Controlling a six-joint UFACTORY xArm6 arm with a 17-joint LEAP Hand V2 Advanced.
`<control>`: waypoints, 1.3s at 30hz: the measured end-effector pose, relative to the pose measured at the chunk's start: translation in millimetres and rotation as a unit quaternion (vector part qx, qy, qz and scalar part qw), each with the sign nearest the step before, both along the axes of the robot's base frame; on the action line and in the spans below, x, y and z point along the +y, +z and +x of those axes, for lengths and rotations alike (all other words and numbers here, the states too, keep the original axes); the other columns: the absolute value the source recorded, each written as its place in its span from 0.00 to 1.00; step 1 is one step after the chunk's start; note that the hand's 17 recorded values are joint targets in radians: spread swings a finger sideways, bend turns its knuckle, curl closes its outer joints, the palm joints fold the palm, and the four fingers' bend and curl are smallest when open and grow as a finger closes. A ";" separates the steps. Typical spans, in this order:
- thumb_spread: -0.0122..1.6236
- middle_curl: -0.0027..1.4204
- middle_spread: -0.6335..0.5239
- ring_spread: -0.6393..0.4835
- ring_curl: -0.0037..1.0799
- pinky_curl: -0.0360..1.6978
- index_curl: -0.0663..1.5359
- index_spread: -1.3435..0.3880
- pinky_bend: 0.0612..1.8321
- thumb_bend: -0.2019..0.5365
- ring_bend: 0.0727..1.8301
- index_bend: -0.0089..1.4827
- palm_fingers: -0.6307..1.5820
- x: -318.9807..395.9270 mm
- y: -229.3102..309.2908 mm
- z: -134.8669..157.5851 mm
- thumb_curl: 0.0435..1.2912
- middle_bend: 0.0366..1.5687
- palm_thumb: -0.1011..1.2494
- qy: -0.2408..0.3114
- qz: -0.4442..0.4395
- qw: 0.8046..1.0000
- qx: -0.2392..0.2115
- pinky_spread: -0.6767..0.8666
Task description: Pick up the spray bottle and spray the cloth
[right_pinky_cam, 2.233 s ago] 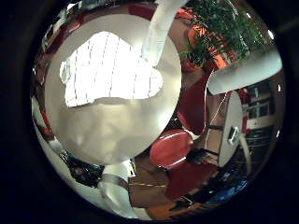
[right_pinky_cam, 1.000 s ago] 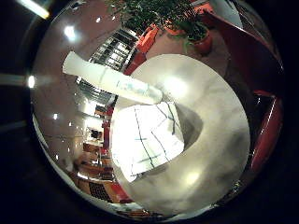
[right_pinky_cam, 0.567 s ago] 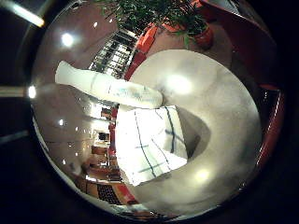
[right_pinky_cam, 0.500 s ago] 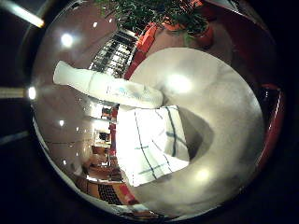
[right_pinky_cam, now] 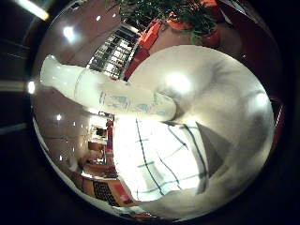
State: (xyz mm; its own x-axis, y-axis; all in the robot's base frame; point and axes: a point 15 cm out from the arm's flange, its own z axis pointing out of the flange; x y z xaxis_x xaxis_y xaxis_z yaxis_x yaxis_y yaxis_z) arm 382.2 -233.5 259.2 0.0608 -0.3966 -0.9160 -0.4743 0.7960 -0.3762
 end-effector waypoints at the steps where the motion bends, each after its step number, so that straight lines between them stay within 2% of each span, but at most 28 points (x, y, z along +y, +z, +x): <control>1: 0.67 0.28 0.64 0.74 0.25 0.17 0.23 0.70 0.20 0.25 0.28 0.12 0.39 2.9 0.8 6.0 0.25 0.20 0.56 0.003 -0.002 1.000 0.001 0.72; 5: 0.66 0.29 0.59 0.70 0.25 0.17 0.24 0.69 0.18 0.26 0.29 0.13 0.44 9.4 8.4 32.8 0.25 0.24 0.60 0.014 -0.009 1.000 0.002 0.70; 7: 0.66 0.31 0.53 0.60 0.27 0.16 0.25 0.67 0.19 0.27 0.35 0.14 0.52 12.6 14.0 43.9 0.27 0.28 0.65 0.019 -0.008 1.000 0.001 0.66; 10: 0.64 0.36 0.44 0.45 0.32 0.17 0.26 0.62 0.27 0.28 0.46 0.13 0.70 18.7 14.7 53.0 0.30 0.35 0.73 0.023 -0.010 1.000 0.007 0.50; 11: 0.63 0.37 0.41 0.42 0.35 0.19 0.28 0.61 0.31 0.26 0.48 0.14 0.71 22.5 14.4 55.0 0.31 0.36 0.75 0.027 -0.008 1.000 0.009 0.44; 13: 0.61 0.41 0.38 0.39 0.40 0.22 0.32 0.58 0.37 0.26 0.53 0.18 0.80 30.5 14.4 59.2 0.33 0.41 0.79 0.035 -0.005 0.999 0.013 0.33; 14: 0.60 0.43 0.38 0.39 0.41 0.23 0.34 0.58 0.39 0.25 0.53 0.22 0.82 34.2 14.6 60.8 0.33 0.43 0.79 0.039 -0.003 0.999 0.014 0.31; 15: 0.59 0.44 0.39 0.39 0.42 0.24 0.36 0.57 0.43 0.26 0.53 0.27 0.88 37.9 14.7 62.2 0.34 0.49 0.80 0.042 -0.001 0.999 0.015 0.28; 18: 0.59 0.47 0.41 0.40 0.45 0.29 0.43 0.59 0.52 0.25 0.58 0.42 0.89 46.9 15.9 64.6 0.36 0.59 0.81 0.051 0.005 0.999 0.017 0.24; 22: 0.59 0.49 0.44 0.43 0.50 0.34 0.49 0.62 0.60 0.26 0.67 0.57 0.88 50.8 20.7 63.4 0.39 0.67 0.83 0.055 0.008 0.998 0.015 0.26; 26: 0.61 0.50 0.45 0.43 0.53 0.39 0.52 0.65 0.65 0.26 0.72 0.68 0.86 58.3 34.2 60.9 0.42 0.75 0.85 0.066 0.008 0.998 0.006 0.28; 34: 0.58 0.50 0.46 0.43 0.55 0.48 0.52 0.67 0.67 0.26 0.77 0.76 0.82 86.7 92.8 49.2 0.49 0.83 0.87 0.114 -0.005 0.993 -0.018 0.32; 39: 0.56 0.49 0.46 0.43 0.56 0.54 0.50 0.67 0.66 0.25 0.79 0.77 0.82 95.2 128.1 34.3 0.52 0.85 0.86 0.165 -0.099 0.981 0.005 0.33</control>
State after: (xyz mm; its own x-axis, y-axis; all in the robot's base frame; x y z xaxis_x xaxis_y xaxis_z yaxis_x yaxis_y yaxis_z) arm 416.5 -138.3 387.2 0.2082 -0.5270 -0.8240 -0.6983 0.5098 -0.5025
